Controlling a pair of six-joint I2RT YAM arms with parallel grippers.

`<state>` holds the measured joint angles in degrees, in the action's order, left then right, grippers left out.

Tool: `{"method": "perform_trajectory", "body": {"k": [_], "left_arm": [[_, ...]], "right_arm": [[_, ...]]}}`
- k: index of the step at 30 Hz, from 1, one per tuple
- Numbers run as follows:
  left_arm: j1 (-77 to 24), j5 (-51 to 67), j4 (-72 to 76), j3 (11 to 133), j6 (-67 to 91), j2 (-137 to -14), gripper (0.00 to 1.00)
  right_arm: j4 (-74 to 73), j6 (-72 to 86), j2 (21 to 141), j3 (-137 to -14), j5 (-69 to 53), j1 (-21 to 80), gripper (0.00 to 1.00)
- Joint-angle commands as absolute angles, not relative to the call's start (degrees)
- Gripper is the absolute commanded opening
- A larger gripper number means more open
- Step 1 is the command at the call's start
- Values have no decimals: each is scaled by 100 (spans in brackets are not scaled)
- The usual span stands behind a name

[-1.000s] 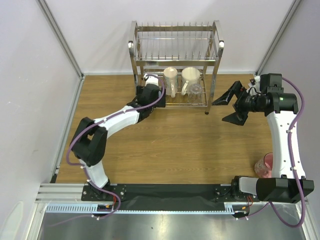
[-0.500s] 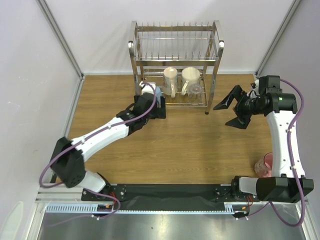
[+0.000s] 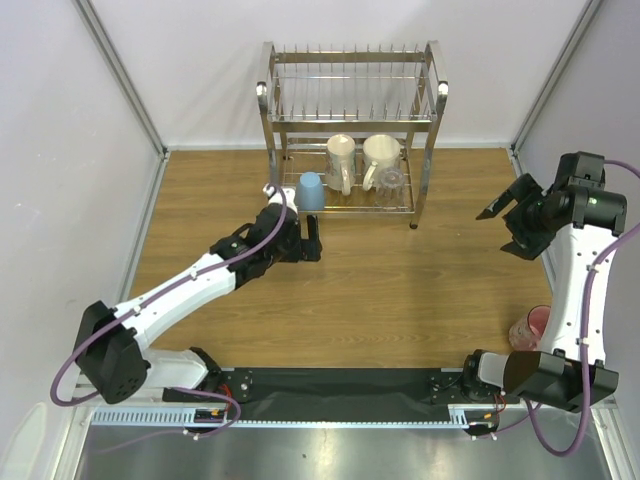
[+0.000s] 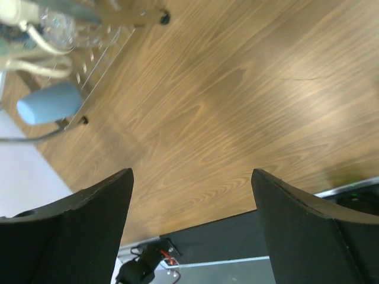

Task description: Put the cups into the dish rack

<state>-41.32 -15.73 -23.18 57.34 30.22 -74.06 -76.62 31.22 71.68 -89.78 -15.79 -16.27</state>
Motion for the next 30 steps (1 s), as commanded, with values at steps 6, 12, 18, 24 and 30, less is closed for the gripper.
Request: {"method": "perform_trajectory", "body": {"k": [6,12,18,24,30], "left_arm": [[-3781,999,-1688,5046,3674,-6707,92],[-3323,1854,-1485,4606,3471,-6329,91],[-2910,2398,-1345,4175,3560,-6302,89],[-2777,2654,-1459,4210,3314,-6144,86],[-2777,2874,-1713,4489,3278,-6231,81]], "right_arm": [[-8692,3024,6961,-9018,-9,-2012,87],[-8376,2944,6812,-8237,878,-2338,86],[-8218,3313,6504,-7788,2011,-2373,81],[-8113,3357,6477,-7392,2312,-2452,79],[-7954,3453,6609,-7058,2470,-2487,63]]}}
